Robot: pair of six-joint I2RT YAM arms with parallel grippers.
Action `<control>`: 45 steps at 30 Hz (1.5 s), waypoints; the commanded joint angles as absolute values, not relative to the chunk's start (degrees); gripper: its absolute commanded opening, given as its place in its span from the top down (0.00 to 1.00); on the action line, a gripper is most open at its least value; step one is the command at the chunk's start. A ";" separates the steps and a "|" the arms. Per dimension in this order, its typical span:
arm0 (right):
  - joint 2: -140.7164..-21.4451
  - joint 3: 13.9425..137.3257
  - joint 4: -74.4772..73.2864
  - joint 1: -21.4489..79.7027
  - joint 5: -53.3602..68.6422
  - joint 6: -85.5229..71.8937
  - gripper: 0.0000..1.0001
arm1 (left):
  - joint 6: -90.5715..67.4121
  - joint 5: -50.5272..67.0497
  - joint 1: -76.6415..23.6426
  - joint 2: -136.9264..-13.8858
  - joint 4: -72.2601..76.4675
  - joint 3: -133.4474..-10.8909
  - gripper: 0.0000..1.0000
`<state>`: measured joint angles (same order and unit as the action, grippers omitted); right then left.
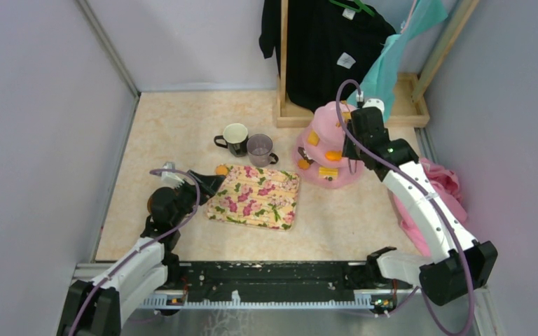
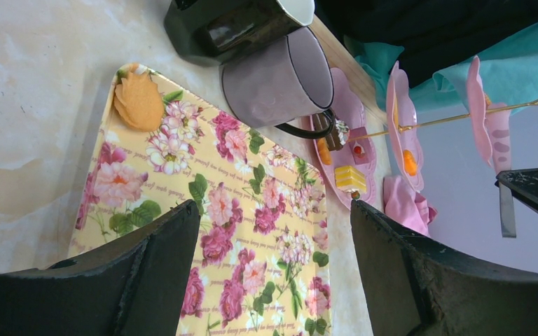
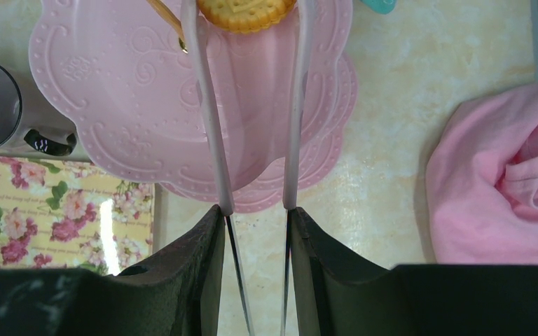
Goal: Serve the afternoon tea
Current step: Place the desert on the desert table.
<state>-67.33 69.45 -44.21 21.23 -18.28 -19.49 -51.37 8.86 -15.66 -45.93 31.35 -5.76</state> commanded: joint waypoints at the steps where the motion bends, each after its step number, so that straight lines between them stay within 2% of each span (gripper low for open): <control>1: -67.43 73.00 -42.49 20.83 -18.37 -18.86 0.73 | -51.06 9.75 -15.91 -45.63 33.30 -6.31 0.16; 13: -67.33 73.03 -42.82 20.57 -18.19 -19.06 0.58 | -51.06 9.74 -15.89 -45.50 33.22 -6.26 0.16; 27: -65.83 72.78 -43.49 20.50 -17.98 -19.51 0.58 | -51.24 9.69 -15.91 -45.49 33.31 -6.37 0.16; 36: -64.82 71.81 -43.81 20.49 -18.04 -19.68 0.53 | -51.24 9.80 -15.89 -45.44 33.31 -6.28 0.16; 45: -64.82 71.28 -43.44 20.49 -18.18 -19.63 0.55 | -51.33 9.71 -15.93 -45.29 33.31 -6.26 0.16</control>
